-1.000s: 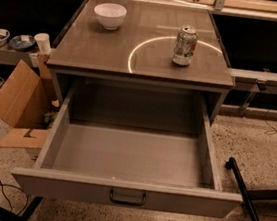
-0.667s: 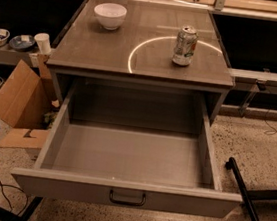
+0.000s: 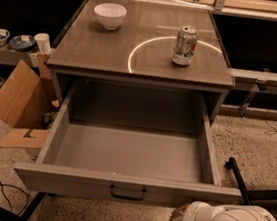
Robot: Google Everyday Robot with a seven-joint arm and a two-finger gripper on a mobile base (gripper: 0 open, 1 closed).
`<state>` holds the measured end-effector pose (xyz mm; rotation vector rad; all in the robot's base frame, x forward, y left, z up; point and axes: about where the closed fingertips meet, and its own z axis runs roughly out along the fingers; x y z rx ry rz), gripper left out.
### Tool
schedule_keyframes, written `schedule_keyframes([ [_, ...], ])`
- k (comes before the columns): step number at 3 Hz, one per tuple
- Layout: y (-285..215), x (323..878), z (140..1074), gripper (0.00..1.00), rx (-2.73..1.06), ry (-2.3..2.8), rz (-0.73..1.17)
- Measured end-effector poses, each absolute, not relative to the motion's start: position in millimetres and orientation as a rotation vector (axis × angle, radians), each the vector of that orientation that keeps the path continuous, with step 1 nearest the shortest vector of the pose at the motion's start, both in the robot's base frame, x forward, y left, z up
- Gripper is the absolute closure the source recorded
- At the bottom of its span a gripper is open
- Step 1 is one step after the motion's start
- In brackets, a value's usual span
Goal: Close top drawer
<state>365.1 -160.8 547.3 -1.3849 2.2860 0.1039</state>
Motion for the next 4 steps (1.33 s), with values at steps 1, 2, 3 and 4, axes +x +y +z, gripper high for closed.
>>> schedule_keyframes([
  [1, -161, 365, 547, 1.00, -1.385, 2.286, 0.104],
  [2, -155, 382, 547, 1.00, -1.425, 2.238, 0.104],
  [3, -152, 408, 550, 1.00, -1.472, 2.173, 0.086],
  [4, -152, 406, 550, 1.00, -1.472, 2.173, 0.086],
])
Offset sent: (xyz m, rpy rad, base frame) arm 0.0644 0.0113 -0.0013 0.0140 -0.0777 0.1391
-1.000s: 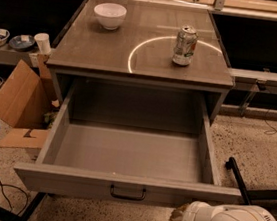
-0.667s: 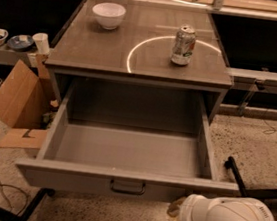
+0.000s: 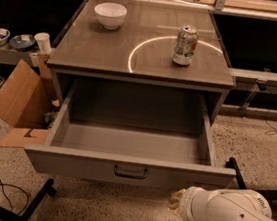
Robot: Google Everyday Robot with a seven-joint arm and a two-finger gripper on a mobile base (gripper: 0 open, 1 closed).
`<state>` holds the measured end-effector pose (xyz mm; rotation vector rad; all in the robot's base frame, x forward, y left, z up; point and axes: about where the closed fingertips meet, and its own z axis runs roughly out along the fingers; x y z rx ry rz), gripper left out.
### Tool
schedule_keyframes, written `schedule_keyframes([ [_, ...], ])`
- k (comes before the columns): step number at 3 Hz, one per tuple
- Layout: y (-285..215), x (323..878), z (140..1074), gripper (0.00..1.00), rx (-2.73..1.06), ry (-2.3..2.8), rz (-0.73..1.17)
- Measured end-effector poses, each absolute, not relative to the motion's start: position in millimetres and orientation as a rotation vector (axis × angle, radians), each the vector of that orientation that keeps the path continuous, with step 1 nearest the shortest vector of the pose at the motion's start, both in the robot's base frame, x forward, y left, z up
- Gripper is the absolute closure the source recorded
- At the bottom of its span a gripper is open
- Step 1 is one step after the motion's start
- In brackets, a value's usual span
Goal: Close top drawer
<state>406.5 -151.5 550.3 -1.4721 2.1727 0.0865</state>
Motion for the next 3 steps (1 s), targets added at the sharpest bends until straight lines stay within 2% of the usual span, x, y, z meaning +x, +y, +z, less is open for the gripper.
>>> schedule_keyframes([
  [1, -156, 451, 562, 1.00, -1.505, 2.094, 0.016],
  [2, -156, 449, 561, 1.00, -1.505, 2.094, 0.016],
  [3, -162, 481, 572, 1.00, -1.522, 2.052, -0.036],
])
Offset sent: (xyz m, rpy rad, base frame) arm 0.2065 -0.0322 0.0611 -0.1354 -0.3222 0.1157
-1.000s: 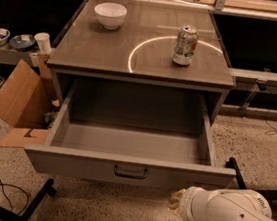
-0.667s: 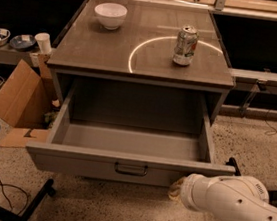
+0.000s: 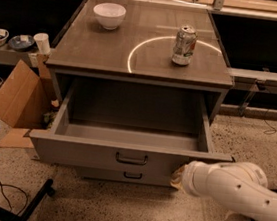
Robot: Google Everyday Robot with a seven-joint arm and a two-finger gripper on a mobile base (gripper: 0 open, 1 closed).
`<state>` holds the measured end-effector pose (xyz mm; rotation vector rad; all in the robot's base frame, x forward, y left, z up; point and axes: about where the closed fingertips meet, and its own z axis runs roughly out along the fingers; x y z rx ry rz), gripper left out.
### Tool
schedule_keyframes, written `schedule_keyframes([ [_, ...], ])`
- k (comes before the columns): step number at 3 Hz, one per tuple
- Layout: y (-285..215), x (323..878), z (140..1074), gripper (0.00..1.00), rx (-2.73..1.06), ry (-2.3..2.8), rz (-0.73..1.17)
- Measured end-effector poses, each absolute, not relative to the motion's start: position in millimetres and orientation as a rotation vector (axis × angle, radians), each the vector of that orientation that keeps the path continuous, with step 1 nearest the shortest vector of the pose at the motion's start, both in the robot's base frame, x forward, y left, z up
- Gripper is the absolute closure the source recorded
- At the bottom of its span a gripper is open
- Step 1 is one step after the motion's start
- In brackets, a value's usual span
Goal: Close top drawer
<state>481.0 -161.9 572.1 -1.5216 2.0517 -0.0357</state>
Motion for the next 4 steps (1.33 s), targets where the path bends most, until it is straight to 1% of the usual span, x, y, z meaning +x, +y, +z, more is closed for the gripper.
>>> schedule_keyframes([
  [1, -164, 492, 576, 1.00, -1.534, 2.033, -0.058],
  [4, -167, 566, 590, 1.00, -1.576, 1.961, -0.125],
])
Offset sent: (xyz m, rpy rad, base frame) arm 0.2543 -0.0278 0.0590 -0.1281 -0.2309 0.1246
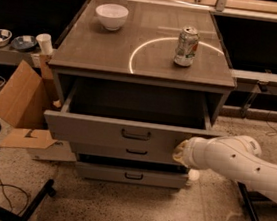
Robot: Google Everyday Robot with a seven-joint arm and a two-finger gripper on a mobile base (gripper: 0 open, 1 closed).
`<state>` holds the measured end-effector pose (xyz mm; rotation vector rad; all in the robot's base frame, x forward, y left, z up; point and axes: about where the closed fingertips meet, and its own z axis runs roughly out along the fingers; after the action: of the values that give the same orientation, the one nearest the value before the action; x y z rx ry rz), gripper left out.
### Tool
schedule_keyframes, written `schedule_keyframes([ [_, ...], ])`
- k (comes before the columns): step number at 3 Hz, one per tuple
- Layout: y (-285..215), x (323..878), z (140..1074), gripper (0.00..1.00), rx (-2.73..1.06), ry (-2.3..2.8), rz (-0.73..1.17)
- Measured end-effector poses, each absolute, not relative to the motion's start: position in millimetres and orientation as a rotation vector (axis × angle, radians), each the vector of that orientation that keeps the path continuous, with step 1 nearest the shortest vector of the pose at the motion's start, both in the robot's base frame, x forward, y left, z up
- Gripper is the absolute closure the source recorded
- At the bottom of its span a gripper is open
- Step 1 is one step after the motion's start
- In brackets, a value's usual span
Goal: Close top drawer
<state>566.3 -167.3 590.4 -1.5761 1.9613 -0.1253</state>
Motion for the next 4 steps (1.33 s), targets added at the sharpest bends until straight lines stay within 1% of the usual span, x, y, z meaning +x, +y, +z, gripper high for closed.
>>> schedule_keyframes([
  [1, -167, 590, 597, 1.00, -1.578, 1.939, -0.143],
  [2, -167, 590, 597, 1.00, -1.578, 1.939, -0.143],
  [4, -168, 632, 610, 1.00, -1.549, 1.890, -0.203],
])
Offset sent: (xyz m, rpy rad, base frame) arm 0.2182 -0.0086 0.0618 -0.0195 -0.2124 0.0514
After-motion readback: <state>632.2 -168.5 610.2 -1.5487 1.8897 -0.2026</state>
